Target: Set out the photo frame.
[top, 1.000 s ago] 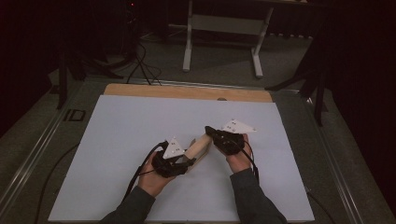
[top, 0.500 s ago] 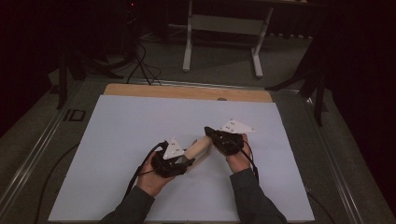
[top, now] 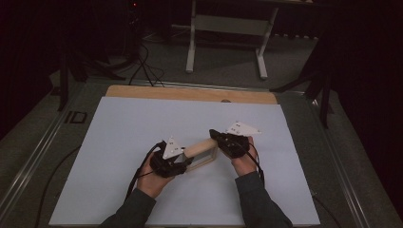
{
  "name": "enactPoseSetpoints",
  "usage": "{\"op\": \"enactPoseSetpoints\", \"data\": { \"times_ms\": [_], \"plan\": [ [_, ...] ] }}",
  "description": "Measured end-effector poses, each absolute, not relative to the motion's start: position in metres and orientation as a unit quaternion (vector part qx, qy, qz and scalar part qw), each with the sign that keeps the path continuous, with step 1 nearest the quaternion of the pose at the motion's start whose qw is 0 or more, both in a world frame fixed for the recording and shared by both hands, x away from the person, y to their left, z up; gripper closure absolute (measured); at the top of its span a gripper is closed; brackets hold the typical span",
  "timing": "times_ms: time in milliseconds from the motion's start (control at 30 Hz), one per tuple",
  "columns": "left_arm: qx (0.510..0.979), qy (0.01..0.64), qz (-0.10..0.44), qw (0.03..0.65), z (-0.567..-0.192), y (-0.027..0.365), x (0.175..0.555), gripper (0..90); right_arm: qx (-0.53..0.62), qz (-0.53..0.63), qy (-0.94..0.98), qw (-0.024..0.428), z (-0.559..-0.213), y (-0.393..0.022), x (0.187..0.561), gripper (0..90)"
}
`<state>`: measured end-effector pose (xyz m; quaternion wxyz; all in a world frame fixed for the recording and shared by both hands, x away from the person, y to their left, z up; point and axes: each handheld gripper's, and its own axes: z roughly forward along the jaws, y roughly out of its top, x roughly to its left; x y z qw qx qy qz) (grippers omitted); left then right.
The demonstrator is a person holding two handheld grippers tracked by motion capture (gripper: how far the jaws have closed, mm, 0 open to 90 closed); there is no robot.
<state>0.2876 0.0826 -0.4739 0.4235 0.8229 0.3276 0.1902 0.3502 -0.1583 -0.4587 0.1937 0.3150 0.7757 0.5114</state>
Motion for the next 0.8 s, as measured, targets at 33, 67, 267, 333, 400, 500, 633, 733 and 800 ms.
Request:
{"op": "enactPoseSetpoints", "data": {
  "times_ms": [33,67,267,333,400,500,633,733,800],
  "plan": [
    [0.822,0.33,0.191,0.424,-0.4741,0.083,0.288,54.3,0.316,0.51,0.776,0.194,-0.4584,-0.1587,0.35,89.8],
    [0.82,0.333,0.192,0.423,-0.4742,0.0837,0.2885,54.0,0.316,0.509,0.777,0.193,-0.4581,-0.1593,0.35,89.8],
    [0.808,0.362,0.195,0.421,-0.4764,0.0858,0.2918,53.6,0.316,0.508,0.779,0.191,-0.4575,-0.1604,0.3497,89.8],
    [0.804,0.371,0.195,0.421,-0.4767,0.086,0.2923,53.4,0.314,0.506,0.78,0.191,-0.4571,-0.1604,0.3492,89.8],
    [0.801,0.38,0.197,0.419,-0.4765,0.0865,0.2928,53.6,0.313,0.505,0.781,0.191,-0.4567,-0.1603,0.3489,89.8],
    [0.797,0.392,0.202,0.412,-0.4787,0.0862,0.2926,54.2,0.313,0.503,0.782,0.193,-0.4565,-0.16,0.3484,89.8],
    [0.798,0.393,0.2,0.411,-0.4828,0.0832,0.2924,55.5,0.314,0.503,0.782,0.192,-0.4561,-0.16,0.3484,88.5],
    [0.799,0.391,0.198,0.412,-0.4837,0.083,0.2926,55.5,0.312,0.506,0.782,0.188,-0.4556,-0.1606,0.3484,81.2],
    [0.797,0.392,0.198,0.415,-0.4835,0.0836,0.2928,55.6,0.306,0.511,0.783,0.18,-0.4544,-0.1611,0.348,75.3]
  ]
}}
